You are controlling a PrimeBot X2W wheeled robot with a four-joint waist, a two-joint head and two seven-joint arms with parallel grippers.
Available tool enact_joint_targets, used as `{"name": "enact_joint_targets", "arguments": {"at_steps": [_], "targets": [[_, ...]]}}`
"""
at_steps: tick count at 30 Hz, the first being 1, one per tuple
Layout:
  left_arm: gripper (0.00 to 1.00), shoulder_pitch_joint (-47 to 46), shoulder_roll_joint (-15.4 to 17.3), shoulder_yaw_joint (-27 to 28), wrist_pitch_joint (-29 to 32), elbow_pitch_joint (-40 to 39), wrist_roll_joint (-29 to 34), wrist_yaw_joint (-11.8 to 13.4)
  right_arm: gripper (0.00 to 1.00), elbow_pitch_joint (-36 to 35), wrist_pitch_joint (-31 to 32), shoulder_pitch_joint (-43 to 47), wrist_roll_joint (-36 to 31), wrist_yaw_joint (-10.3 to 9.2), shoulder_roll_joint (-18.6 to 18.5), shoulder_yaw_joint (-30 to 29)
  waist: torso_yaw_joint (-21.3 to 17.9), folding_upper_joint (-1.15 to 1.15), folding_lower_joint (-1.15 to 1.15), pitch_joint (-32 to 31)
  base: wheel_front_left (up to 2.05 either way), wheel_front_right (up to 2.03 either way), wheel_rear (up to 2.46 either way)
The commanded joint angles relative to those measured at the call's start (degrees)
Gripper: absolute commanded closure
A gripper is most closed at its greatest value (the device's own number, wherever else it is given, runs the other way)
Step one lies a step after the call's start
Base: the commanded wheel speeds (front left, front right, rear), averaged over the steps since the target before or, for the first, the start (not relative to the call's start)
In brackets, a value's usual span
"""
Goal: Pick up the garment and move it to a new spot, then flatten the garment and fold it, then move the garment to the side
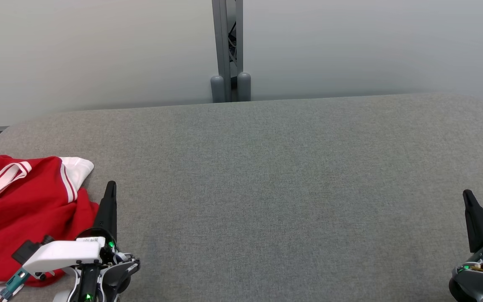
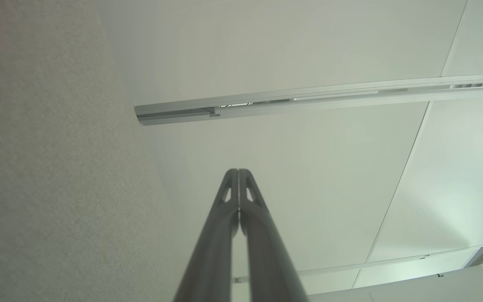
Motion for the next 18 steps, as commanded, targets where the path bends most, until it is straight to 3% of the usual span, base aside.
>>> {"name": "enact_joint_targets", "arguments": {"at_steps": [1,18], "targets": [[1.0,-0.6,0.2,0.1,0.1,0.0,-0.2,-0.2,1.0,0.1,0.1,-0.3,-0.1,0.0,-0.3,-0.1,0.0,0.0,0.0,0.0,0.0,0.0,0.0],[1.0,-0.6,0.2,0.1,0.1,0.0,-0.2,-0.2,1.0,0.1,0.1,-0.3,-0.1,0.0,-0.3,-0.1,0.0,0.0,0.0,0.0,0.0,0.0,0.0]]}}
